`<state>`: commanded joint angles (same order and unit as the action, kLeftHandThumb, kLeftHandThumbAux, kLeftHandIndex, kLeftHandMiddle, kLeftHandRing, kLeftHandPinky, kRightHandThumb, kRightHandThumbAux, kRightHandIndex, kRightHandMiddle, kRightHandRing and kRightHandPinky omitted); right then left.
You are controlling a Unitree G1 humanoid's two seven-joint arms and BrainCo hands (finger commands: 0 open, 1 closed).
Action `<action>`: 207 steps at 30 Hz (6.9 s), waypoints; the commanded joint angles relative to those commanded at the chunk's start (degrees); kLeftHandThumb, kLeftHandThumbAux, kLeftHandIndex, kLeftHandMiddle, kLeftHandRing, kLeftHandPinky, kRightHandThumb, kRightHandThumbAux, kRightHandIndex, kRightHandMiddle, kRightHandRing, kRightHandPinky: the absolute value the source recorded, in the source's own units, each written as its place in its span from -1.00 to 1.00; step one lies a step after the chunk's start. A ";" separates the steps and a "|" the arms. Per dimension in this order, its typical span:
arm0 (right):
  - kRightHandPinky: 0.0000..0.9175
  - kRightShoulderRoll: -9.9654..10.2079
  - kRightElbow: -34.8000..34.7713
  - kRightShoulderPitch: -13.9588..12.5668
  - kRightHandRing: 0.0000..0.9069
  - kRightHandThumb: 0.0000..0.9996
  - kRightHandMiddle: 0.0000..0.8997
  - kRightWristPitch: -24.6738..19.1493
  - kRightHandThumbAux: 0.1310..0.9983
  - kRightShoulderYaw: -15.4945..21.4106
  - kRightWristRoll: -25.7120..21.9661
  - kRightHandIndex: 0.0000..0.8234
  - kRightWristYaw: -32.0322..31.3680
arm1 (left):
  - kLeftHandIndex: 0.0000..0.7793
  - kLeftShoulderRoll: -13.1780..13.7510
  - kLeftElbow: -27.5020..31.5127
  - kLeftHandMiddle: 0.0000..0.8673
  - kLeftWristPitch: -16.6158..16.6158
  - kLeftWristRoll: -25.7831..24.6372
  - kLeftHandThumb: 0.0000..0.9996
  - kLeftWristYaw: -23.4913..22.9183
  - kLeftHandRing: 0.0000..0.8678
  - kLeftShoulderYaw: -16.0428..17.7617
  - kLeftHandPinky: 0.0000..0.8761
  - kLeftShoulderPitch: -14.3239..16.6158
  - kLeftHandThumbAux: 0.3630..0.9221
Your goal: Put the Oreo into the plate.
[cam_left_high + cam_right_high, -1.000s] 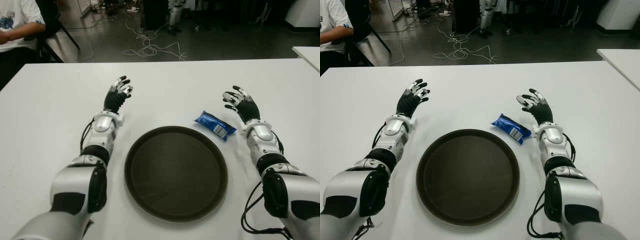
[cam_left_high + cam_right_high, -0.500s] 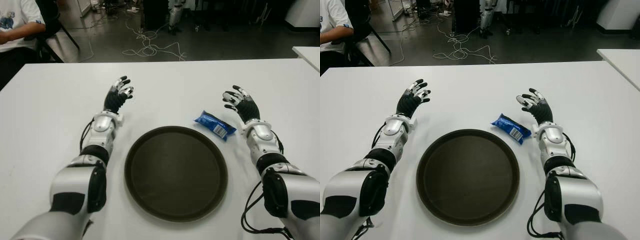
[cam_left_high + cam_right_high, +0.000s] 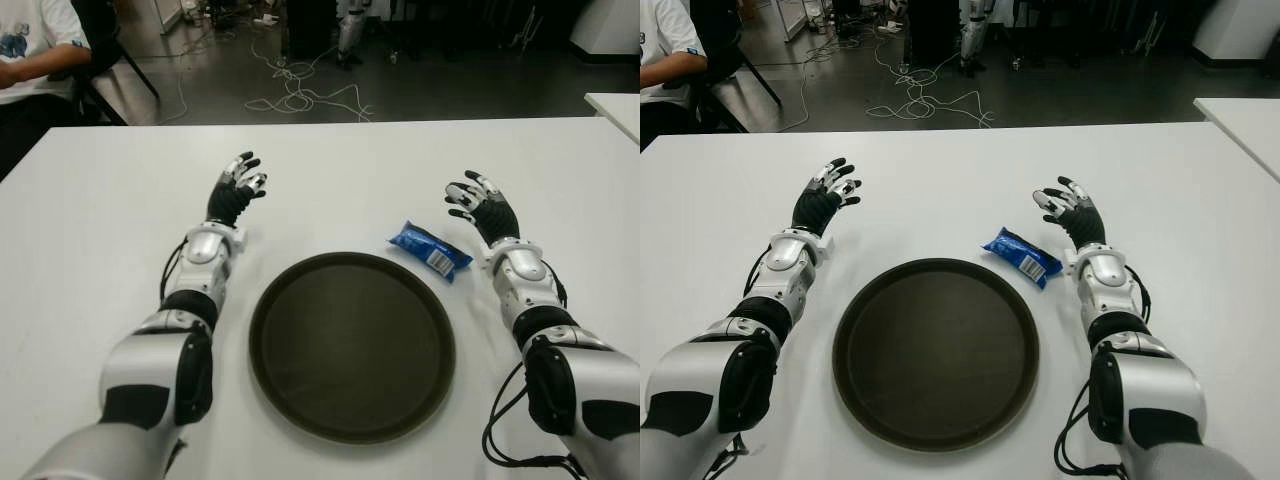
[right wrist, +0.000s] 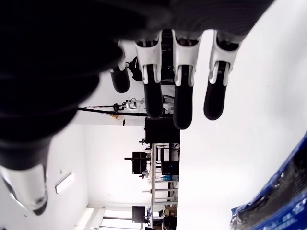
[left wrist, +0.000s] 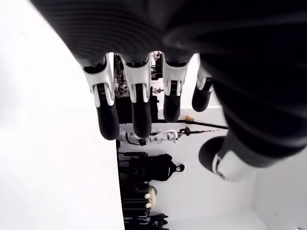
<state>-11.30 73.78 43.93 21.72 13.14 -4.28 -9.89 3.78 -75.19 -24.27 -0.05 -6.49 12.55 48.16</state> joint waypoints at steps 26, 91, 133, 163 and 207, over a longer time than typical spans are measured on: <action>-0.30 0.04 0.08 0.02 -0.38 -0.92 -0.44 0.14 0.15 -0.39 0.16 -0.66 1.06 | -0.89 0.07 0.15 -0.66 -0.60 0.29 -0.73 0.13 -0.58 -0.43 -0.42 -0.05 -0.10; -0.34 -0.19 0.17 0.07 -0.39 -0.96 -0.42 -0.19 0.12 -0.76 1.35 -0.64 1.93 | -0.89 -0.15 0.08 -0.68 -0.21 -0.36 -0.74 -0.23 -0.60 -0.14 -0.44 0.01 -0.03; -0.48 -6.61 -7.58 -1.77 -0.49 -1.00 -0.48 22.47 0.29 -16.34 26.77 -0.56 37.69 | -0.87 0.57 0.11 -0.66 -0.62 0.85 -0.78 0.15 -0.59 -1.22 -0.42 -0.33 -0.08; -0.64 -13.52 -27.48 -4.76 -0.63 -1.00 -0.65 -7.83 0.20 -40.80 49.07 -0.72 11.69 | -0.89 0.83 0.25 -0.67 -1.17 0.53 -0.76 -0.72 -0.58 -1.03 -0.41 -0.69 -0.13; -0.64 -15.80 -57.05 -13.68 -0.65 -1.00 -0.67 -33.37 0.19 -43.19 58.43 -0.67 -6.91 | -0.88 1.02 0.29 -0.66 -1.28 0.69 -0.72 -0.54 -0.58 -1.08 -0.39 -0.76 -0.09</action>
<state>-27.10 16.73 30.26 -11.66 -30.05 54.15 -16.80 4.80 -74.90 -25.56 0.64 -7.03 11.47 47.40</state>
